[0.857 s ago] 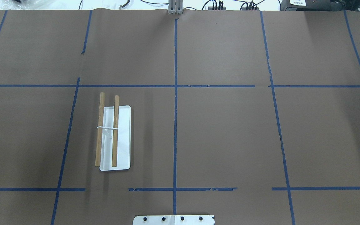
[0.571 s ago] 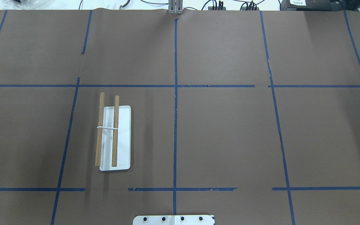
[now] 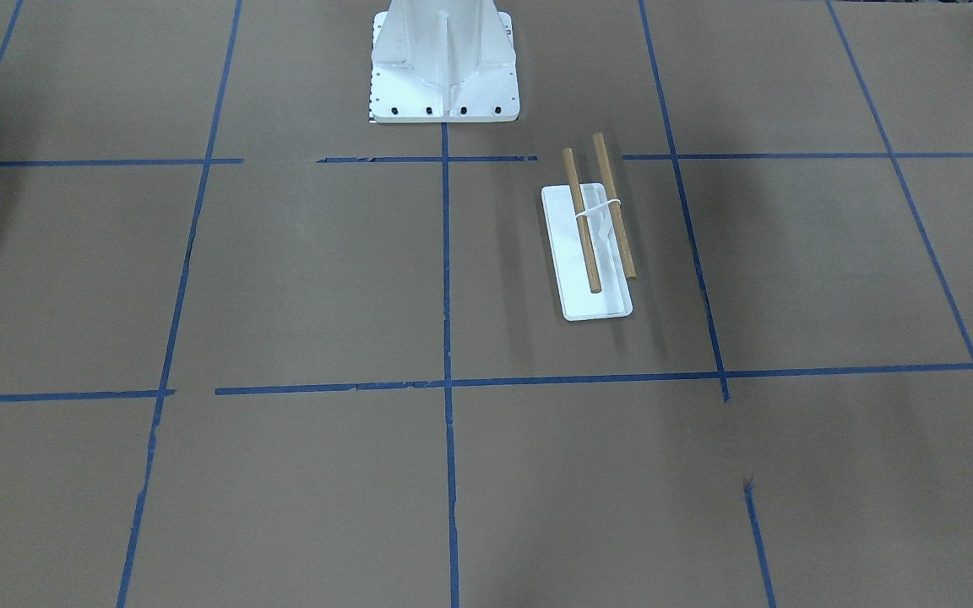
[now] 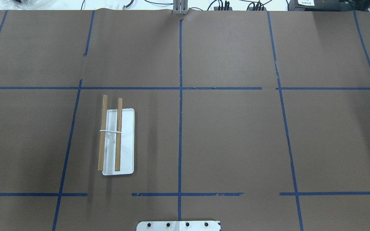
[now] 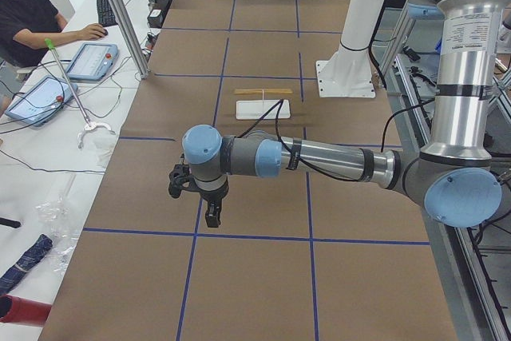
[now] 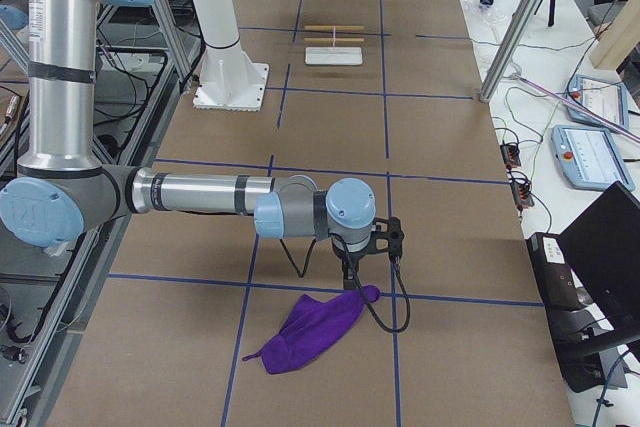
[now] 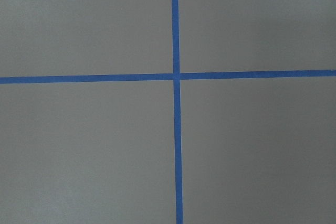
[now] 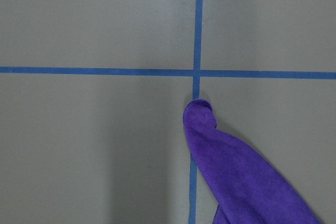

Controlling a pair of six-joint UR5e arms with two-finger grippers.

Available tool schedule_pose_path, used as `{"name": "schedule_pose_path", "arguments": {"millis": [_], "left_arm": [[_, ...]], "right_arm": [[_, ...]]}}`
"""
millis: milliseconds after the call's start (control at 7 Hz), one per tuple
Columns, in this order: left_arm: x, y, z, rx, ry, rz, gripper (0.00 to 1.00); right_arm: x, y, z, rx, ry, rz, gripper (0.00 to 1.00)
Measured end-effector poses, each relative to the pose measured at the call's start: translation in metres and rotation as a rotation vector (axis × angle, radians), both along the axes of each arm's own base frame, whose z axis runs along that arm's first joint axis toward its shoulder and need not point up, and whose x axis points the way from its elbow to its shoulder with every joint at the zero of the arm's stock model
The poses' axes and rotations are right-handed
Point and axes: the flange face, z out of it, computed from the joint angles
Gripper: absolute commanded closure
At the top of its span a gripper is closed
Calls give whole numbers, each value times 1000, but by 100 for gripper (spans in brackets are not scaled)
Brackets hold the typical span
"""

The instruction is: Hang towel on rack

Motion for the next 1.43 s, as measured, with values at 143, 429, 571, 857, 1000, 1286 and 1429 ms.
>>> {"name": "schedule_pose_path", "arguments": {"millis": [143, 429, 571, 857, 1000, 1286, 1429], "left_arm": [[0, -1, -1, 3, 0, 0, 0], [0, -2, -4, 18, 1, 1, 0], [0, -2, -5, 23, 1, 1, 0], [0, -2, -7, 27, 4, 0, 0], [0, -2, -7, 28, 5, 0, 0], [0, -3, -8, 29, 8, 0, 0], [0, -2, -8, 29, 9, 0, 0]], "right_arm": [[-4, 2, 16, -19, -6, -8, 0], [-7, 16, 66, 49, 6, -34, 0], [-11, 25, 101, 124, 16, -64, 0], [-38, 40, 143, 191, 19, -143, 0], [-55, 41, 150, 206, 38, -188, 0], [-69, 48, 162, 238, 117, -244, 0], [-69, 55, 171, 241, 136, -262, 0]]}}
